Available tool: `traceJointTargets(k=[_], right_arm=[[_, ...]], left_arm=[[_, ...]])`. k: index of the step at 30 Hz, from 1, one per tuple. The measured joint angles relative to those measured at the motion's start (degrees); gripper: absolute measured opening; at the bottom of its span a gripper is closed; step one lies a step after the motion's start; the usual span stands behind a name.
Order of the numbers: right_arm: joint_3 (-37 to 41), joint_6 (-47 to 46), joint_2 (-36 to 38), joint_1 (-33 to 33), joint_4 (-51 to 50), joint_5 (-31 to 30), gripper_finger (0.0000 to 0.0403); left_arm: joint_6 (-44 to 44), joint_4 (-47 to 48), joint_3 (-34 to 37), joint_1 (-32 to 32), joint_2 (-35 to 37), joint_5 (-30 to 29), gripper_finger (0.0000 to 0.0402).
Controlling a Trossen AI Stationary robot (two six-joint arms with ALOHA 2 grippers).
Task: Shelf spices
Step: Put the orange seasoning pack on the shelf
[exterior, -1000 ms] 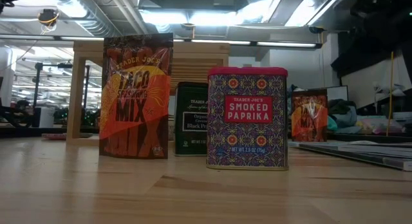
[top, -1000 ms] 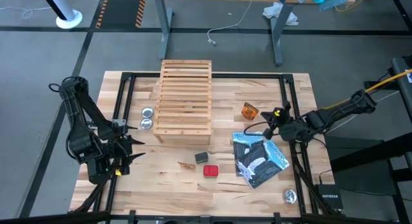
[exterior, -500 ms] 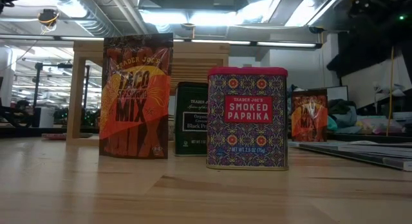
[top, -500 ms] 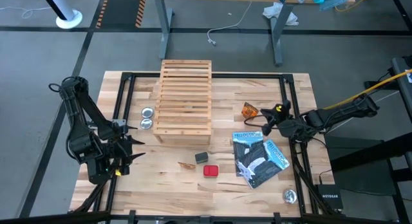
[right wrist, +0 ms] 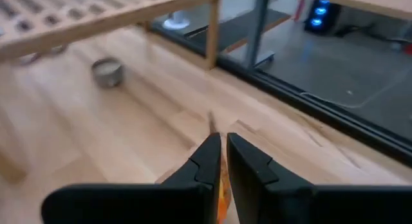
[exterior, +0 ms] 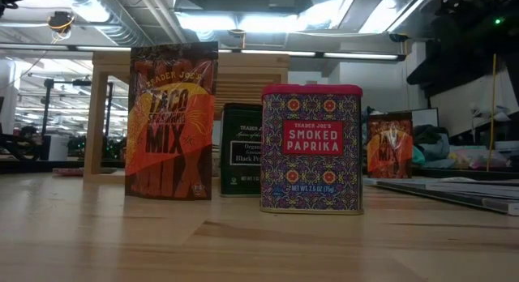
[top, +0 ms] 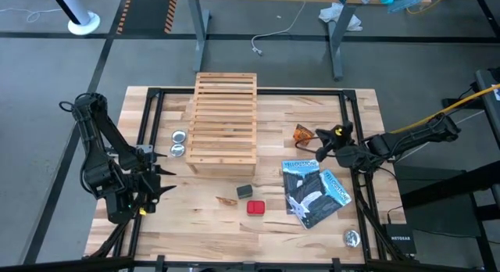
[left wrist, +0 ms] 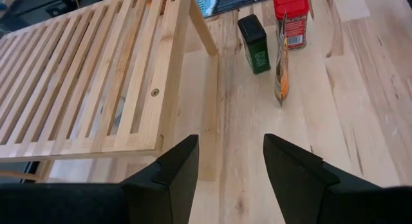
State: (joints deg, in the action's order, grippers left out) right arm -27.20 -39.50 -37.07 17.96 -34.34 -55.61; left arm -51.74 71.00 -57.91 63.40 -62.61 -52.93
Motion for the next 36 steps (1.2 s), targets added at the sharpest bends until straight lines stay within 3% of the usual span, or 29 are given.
traceJointTargets(k=[9, 15, 29, 36], right_arm=[[0.0, -14.1, 0.1, 0.0, -4.8, -5.2, 0.0033], [0.0, -14.8, -0.5, 0.0, -4.8, -0.6, 0.0049], [3.7, -20.5, -5.3, 0.0, -4.2, 1.3, 0.0259], [6.0, -20.5, -5.2, 0.0, 0.6, 1.7, 0.0326]], left_arm=[[0.1, 0.0, 0.0, 0.0, 0.0, 0.0, 0.0169], [0.1, 0.0, 0.0, 0.0, 0.0, 0.0, 0.0169], [0.1, 0.0, 0.0, 0.0, 0.0, 0.0, 0.0169], [0.1, 0.0, 0.0, 0.0, 0.0, 0.0, 0.0169]])
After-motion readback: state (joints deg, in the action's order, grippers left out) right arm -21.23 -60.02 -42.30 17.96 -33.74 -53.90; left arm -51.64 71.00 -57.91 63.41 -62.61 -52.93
